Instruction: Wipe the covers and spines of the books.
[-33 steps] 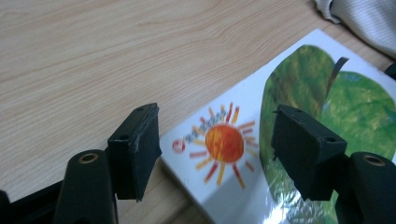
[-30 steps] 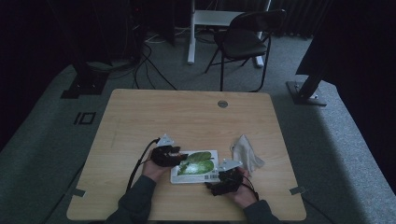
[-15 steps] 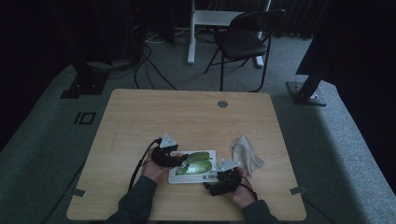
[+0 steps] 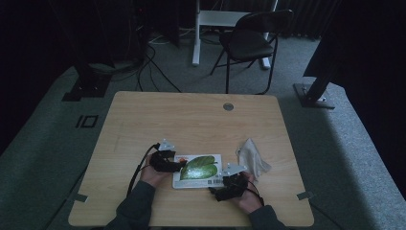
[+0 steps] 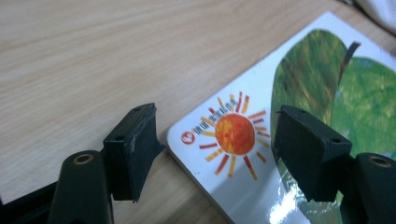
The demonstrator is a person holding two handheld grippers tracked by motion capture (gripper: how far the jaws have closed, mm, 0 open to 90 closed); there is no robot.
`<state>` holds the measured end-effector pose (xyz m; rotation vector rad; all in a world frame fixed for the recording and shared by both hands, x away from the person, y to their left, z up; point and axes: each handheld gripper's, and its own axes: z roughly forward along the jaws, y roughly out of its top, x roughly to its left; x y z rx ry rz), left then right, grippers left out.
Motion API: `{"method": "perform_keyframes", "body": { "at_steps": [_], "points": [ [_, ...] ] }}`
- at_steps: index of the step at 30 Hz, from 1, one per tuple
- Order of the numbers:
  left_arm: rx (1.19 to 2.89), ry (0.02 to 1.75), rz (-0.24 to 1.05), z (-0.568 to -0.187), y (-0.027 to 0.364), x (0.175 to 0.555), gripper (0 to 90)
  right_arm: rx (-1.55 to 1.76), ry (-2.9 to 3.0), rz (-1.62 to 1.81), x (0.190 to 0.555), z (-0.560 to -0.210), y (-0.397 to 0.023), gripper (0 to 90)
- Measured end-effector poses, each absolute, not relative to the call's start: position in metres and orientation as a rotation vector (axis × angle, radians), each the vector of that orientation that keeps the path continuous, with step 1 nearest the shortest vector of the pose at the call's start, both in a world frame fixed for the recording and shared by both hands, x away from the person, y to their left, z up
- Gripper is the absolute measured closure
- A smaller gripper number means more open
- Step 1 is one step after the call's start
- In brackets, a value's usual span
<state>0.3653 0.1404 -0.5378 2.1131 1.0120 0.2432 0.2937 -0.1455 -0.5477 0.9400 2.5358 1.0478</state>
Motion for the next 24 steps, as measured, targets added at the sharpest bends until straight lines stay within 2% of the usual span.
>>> {"method": "perform_keyframes", "body": {
  "at_steps": [24],
  "points": [
    [2.092,0.991,0.214,-0.5326,0.1383,0.3628,32.3,0.930,2.547,0.997,0.2909,-0.5461,-0.1426,8.8]
  ]
}}
